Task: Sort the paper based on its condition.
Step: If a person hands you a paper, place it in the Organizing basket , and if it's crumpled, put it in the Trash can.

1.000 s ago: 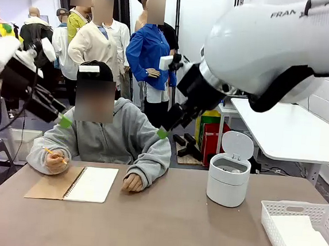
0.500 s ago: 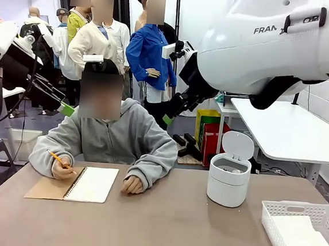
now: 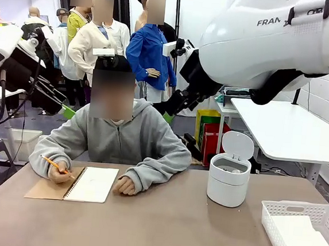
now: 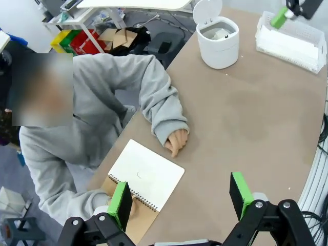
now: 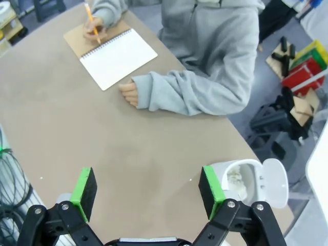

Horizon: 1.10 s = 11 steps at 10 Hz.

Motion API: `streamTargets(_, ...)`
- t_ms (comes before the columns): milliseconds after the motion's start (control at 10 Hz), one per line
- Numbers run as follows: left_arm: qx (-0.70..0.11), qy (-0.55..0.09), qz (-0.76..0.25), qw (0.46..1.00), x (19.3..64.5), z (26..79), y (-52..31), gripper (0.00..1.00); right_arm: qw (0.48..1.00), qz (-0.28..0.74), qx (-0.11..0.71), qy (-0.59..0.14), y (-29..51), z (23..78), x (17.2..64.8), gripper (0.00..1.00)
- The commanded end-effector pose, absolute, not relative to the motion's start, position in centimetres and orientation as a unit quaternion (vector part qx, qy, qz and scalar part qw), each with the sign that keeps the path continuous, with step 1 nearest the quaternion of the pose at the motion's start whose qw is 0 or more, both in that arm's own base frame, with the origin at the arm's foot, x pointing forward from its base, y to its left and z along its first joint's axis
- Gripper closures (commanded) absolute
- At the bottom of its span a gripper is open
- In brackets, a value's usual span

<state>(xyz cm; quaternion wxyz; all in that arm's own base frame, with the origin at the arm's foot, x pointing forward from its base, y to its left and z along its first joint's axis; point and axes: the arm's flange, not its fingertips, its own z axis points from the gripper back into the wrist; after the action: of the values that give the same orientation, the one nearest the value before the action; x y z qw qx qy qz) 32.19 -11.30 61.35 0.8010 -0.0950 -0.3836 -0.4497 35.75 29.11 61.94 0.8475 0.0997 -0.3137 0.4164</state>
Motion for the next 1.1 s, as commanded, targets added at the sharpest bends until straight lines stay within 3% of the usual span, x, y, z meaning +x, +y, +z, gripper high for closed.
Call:
streamTargets(0,-0.054,-0.373,-0.441,0.815,32.3,62.3,-12.8,0.0,0.868,0.374,0.117,-0.304,29.2,63.1,36.9,0.0)
streamTargets(1000,-0.066,-0.376,-0.459,0.802,29.5,64.7,-11.0,0.0,0.874,0.373,0.1,-0.296,28.7,66.6,35.3,0.0)
